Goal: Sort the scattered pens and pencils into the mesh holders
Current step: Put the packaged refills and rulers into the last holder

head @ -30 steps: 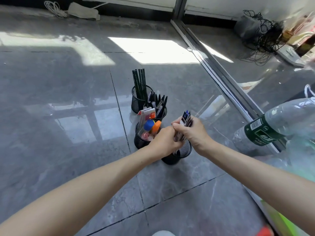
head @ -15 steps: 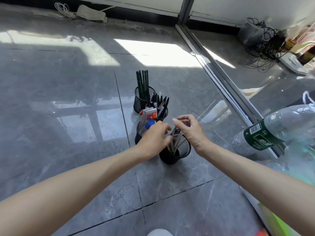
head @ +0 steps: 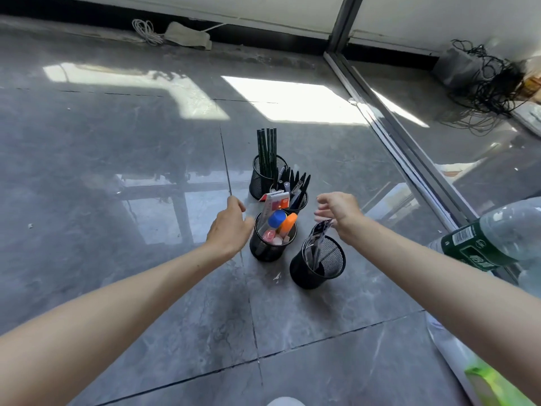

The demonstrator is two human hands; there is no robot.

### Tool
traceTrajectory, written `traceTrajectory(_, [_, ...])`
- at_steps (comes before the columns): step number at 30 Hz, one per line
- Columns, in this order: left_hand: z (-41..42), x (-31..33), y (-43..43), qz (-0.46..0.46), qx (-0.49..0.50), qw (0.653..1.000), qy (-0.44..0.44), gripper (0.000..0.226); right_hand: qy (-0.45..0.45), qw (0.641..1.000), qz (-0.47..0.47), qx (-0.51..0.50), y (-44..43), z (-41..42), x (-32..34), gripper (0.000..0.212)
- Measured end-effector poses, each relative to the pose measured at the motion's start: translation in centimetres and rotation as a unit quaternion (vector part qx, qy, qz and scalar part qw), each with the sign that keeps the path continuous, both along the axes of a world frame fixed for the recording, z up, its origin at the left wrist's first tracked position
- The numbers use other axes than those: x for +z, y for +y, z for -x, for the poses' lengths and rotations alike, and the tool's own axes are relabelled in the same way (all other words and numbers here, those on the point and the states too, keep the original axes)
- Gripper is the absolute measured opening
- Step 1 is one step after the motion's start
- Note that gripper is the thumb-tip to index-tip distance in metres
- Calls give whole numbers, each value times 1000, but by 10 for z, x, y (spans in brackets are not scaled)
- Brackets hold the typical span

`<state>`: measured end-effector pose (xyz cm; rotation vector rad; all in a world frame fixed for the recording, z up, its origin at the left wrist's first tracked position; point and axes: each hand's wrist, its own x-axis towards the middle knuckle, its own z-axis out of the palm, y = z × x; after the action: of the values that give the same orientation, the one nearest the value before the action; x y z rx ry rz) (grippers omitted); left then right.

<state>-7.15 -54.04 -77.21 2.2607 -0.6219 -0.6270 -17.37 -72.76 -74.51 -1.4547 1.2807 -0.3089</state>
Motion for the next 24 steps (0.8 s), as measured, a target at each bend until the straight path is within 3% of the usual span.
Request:
traceTrajectory(2, [0, -3, -2, -38, -21, 997, 63, 30, -43, 992, -114, -37, -6, -3, 1, 10])
traceTrajectory(7, [4, -7, -14, -52, -9, 980, 191, 34, -26, 983, -178, -34, -22, -11, -6, 27])
traceTrajectory(12, [9, -14, -25, -9, -40, 977, 210, 19, 12, 981, -192, -7, -26, -18, -15, 46])
traceTrajectory(18, [1, -20, -16, 27, -10, 980, 197, 13, -3, 968, -250, -1, -24, -24, -18, 35])
traceTrajectory(24, [-16, -11, 0, 62, 23, 980, 188, 14, -11, 959, -282, -9, -19, -34, -18, 55])
